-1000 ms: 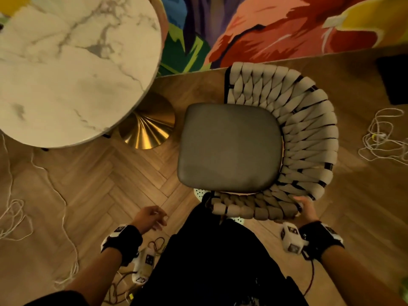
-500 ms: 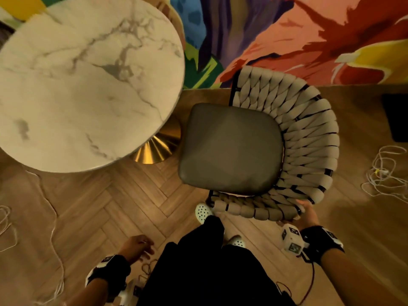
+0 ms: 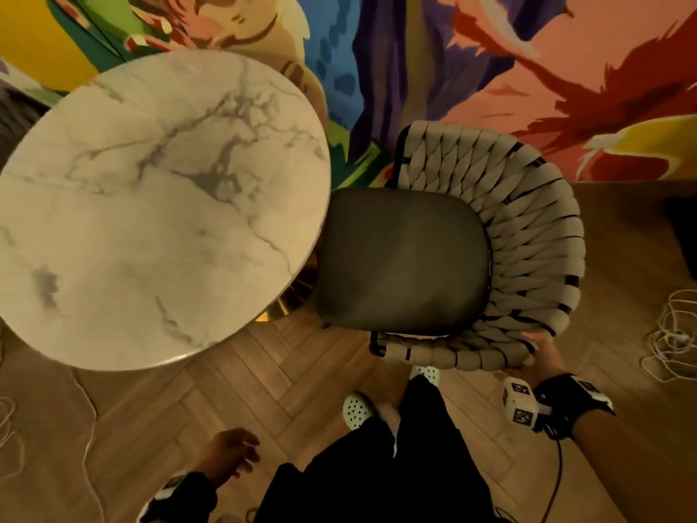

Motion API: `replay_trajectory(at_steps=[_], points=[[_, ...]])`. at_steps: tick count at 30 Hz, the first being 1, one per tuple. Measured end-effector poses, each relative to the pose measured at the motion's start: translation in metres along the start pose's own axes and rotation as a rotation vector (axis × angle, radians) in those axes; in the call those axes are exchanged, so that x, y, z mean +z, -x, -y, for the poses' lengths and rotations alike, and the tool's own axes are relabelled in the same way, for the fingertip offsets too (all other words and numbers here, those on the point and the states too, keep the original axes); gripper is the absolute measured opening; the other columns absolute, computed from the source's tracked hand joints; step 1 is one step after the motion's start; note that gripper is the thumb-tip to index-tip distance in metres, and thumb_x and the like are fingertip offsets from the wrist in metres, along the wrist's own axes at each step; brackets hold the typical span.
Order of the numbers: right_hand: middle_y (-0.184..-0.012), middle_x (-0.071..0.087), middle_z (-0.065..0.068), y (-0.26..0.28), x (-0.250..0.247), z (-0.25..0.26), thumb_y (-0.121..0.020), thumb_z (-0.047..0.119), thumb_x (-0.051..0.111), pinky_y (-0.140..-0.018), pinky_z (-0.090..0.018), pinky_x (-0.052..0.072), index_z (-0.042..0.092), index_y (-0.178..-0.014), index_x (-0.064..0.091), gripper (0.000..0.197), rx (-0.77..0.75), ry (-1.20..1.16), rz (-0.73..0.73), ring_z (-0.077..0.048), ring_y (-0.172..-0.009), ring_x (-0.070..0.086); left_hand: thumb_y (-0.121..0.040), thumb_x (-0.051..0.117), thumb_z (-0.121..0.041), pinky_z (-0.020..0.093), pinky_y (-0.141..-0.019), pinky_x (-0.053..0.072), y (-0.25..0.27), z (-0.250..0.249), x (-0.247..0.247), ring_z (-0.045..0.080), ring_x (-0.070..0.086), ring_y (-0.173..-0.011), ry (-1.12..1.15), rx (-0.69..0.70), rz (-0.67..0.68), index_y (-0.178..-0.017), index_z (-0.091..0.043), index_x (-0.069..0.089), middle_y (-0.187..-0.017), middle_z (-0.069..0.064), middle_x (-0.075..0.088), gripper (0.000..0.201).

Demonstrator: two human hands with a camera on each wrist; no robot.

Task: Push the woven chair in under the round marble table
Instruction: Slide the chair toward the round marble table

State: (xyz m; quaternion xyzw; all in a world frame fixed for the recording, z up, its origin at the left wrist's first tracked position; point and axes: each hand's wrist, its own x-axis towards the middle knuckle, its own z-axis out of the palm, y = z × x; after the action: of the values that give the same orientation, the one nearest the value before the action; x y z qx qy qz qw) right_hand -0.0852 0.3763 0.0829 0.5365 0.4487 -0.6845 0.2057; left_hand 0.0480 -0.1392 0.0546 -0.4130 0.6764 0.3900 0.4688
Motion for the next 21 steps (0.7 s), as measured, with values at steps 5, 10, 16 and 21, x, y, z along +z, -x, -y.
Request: replay_trajectory(at_steps=[5, 10, 16, 21], points=[[-0.087, 0.065, -0.005, 0.004, 0.024, 0.002, -0.092, 0.026, 0.045, -0.055, -0.036, 0.055, 0.016, -0.107, 0.055, 0.020, 0.023, 0.069, 0.016, -0.026, -0.081, 0.058, -0.090, 0.051, -0.002, 0.022, -0.046, 0.044, 0.014, 0.017, 0.002, 0.019, 0.062, -0.043, -0.013, -0.022, -0.037, -0.085, 0.001, 0.068, -0.055, 0.009, 0.071, 0.018], [-0.107, 0.058, -0.011, -0.040, 0.024, 0.042, -0.087, 0.031, 0.054, -0.081, -0.052, 0.049, 0.023, -0.123, 0.046, 0.037, 0.072, 0.167, 0.013, -0.033, -0.096, 0.056, -0.091, 0.053, -0.005, 0.024, -0.049, 0.043, 0.012, -0.032, 0.012, 0.023, 0.062, -0.044, 0.045, -0.017, -0.048, -0.079, 0.001, 0.068, -0.053, 0.011, 0.071, 0.020], [-0.116, 0.053, -0.010, -0.075, 0.016, 0.123, -0.074, 0.047, 0.064, -0.075, -0.047, 0.049, 0.017, -0.128, 0.048, 0.063, 0.095, 0.500, -0.026, -0.032, -0.102, 0.053, -0.095, 0.047, -0.003, 0.024, -0.053, 0.037, 0.009, -0.130, 0.032, 0.024, 0.059, -0.047, 0.131, 0.059, -0.102, -0.083, 0.001, 0.064, -0.055, 0.011, 0.068, 0.021], [-0.126, 0.058, -0.011, -0.151, 0.015, 0.228, -0.075, 0.040, 0.065, -0.090, -0.047, 0.049, 0.015, -0.129, 0.054, 0.061, -0.120, 0.512, -0.152, -0.037, -0.110, 0.057, -0.095, 0.042, 0.001, 0.022, -0.053, 0.038, 0.010, -0.183, 0.040, 0.011, 0.061, -0.036, 0.158, 0.114, -0.115, -0.084, -0.002, 0.063, -0.054, 0.007, 0.068, 0.023]])
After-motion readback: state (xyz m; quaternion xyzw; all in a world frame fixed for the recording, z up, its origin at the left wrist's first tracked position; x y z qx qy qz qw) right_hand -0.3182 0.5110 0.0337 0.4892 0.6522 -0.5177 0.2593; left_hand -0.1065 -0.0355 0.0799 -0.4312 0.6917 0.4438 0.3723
